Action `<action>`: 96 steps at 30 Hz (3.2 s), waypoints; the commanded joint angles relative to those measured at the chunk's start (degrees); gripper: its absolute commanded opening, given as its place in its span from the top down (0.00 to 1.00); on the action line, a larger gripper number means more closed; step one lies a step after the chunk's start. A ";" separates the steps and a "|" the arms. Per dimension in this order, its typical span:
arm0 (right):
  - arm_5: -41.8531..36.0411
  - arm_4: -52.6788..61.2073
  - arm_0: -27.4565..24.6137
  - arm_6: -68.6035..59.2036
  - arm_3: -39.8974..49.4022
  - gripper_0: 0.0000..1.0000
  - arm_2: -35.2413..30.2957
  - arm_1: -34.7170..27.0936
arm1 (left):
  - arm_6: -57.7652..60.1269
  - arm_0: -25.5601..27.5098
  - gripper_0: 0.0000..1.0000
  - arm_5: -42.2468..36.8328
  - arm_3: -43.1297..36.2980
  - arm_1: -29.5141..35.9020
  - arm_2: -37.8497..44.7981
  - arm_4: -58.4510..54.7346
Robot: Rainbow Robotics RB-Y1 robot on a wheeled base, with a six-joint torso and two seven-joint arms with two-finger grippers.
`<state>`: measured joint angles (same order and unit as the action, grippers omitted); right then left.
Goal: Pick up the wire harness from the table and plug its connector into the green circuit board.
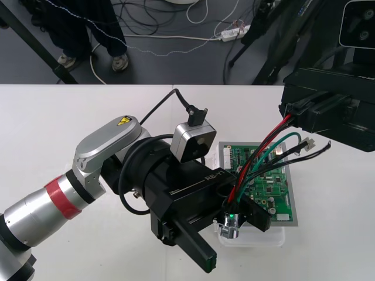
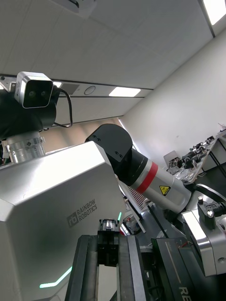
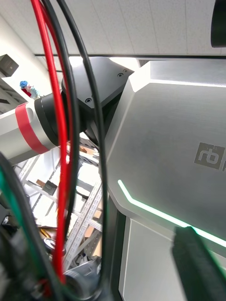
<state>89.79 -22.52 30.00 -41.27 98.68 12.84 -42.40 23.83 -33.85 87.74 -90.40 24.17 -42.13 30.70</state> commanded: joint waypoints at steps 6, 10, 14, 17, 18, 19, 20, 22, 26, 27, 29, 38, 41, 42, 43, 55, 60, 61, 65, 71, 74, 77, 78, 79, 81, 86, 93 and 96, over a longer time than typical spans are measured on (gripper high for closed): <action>0.21 -0.24 2.08 0.14 1.69 1.00 0.35 0.56 | 0.60 0.72 0.00 2.26 -2.23 2.37 2.05 2.70; 0.21 -0.24 2.08 -0.12 1.69 1.00 0.35 0.48 | 0.25 0.72 0.00 2.26 -2.23 3.60 4.51 4.63; 0.21 -0.24 2.08 -0.39 1.69 1.00 0.26 -0.23 | -0.10 0.72 0.00 2.26 -2.23 5.80 6.88 5.77; 0.21 -0.33 2.08 -0.74 1.69 1.00 0.35 -1.37 | -0.19 0.72 0.00 2.26 -2.23 7.91 8.99 6.13; 0.21 -0.33 2.08 -0.82 1.69 1.00 0.35 -1.90 | -0.28 0.72 0.00 2.26 -2.23 8.70 9.78 6.13; 0.21 -0.42 2.08 -0.82 1.69 1.00 0.35 -2.34 | -0.19 0.72 0.00 2.26 -2.23 9.49 10.75 6.13; 0.21 -0.42 2.08 -0.82 1.69 1.00 0.35 -2.60 | -0.28 0.72 0.00 2.26 -2.23 9.93 11.19 6.13; 0.21 -1.29 2.08 -0.39 1.69 1.00 0.35 -3.48 | -0.19 0.72 0.00 2.26 -2.23 11.69 13.21 6.04; -0.41 -1.73 1.90 -0.03 1.69 1.00 0.35 -4.97 | -0.28 0.90 0.00 2.26 -2.23 14.41 16.11 5.42; -0.94 -1.82 1.81 0.14 1.69 1.00 0.35 -5.68 | -0.19 1.16 0.00 2.26 -2.23 15.21 16.99 4.98; -1.82 -1.73 1.72 0.76 1.69 1.00 0.35 -7.00 | -0.10 2.39 0.00 2.26 -2.23 16.35 19.10 3.58; -4.63 -1.82 0.76 3.13 1.69 1.00 -1.85 -11.39 | 0.16 7.40 0.00 2.26 -2.50 16.96 25.34 -0.64; -6.65 -1.82 -0.03 3.83 1.87 1.00 -2.20 -11.74 | 0.08 9.86 0.00 2.26 -3.99 16.96 26.57 -0.99; -7.18 -1.82 -0.21 3.92 2.13 1.00 -2.29 -11.74 | 0.16 10.39 0.00 2.26 -4.52 16.88 26.92 -0.99; -8.58 -1.73 -0.74 4.27 2.57 1.00 -2.38 -11.74 | 0.25 11.62 0.00 2.26 -5.92 16.96 27.54 -0.99; -20.98 -6.39 -6.80 7.26 11.80 1.00 -6.69 -12.36 | 0.69 20.23 0.00 -15.58 -17.35 12.39 29.30 0.94; -21.59 -7.45 -8.91 7.79 14.44 1.00 -8.97 -12.27 | 1.75 20.67 0.00 -17.25 -17.88 5.98 33.69 7.53; -21.77 -7.45 -9.09 7.96 14.79 1.00 -9.15 -12.27 | 1.75 20.58 0.00 -17.34 -17.79 5.54 33.87 8.15; -23.17 -9.47 -11.02 8.93 17.42 1.00 -11.26 -12.27 | 2.27 20.49 0.00 -18.66 -18.14 3.52 35.27 10.52; -27.66 -13.95 -14.10 10.16 22.70 1.00 -13.89 -12.27 | 2.36 19.44 0.00 -22.00 -20.69 3.25 34.92 10.70; -29.94 -15.88 -14.97 10.78 24.63 1.00 -13.89 -11.83 | 2.54 19.44 0.00 -23.32 -22.54 1.58 34.92 12.54; -31.79 -17.73 -15.77 11.48 26.39 1.00 -13.89 -10.42 | 2.62 19.44 0.00 -23.40 -23.15 -1.05 35.01 14.56; -32.40 -18.43 -16.03 11.66 27.09 1.00 -13.89 -9.72 | 2.62 19.53 0.00 -23.40 -23.15 -2.11 35.01 15.44; -33.11 -19.22 -16.38 11.83 27.71 1.00 -13.89 -8.93 | 2.62 19.53 0.00 -23.32 -23.33 -2.99 35.01 16.23; -33.72 -19.93 -16.82 12.10 28.32 1.00 -13.89 -7.61 | 2.71 19.44 0.00 -23.58 -23.59 -4.39 35.01 17.90; -33.81 -20.19 -17.96 12.89 28.67 1.00 -13.89 -4.71 | 3.15 19.53 0.00 -25.25 -25.61 -6.06 34.92 21.07; -33.81 -19.31 -20.42 14.12 28.85 1.00 -13.89 -1.02 | 4.73 19.53 0.00 -29.56 -29.13 -6.15 33.08 24.49; -33.63 -19.31 -20.78 14.47 29.11 1.00 -13.89 0.12 | 5.44 19.44 0.00 -31.84 -30.80 -5.62 32.20 26.16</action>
<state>56.54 -42.43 10.42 -29.29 125.57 0.82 -44.27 23.91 -14.02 61.76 -117.58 19.17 -8.14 55.37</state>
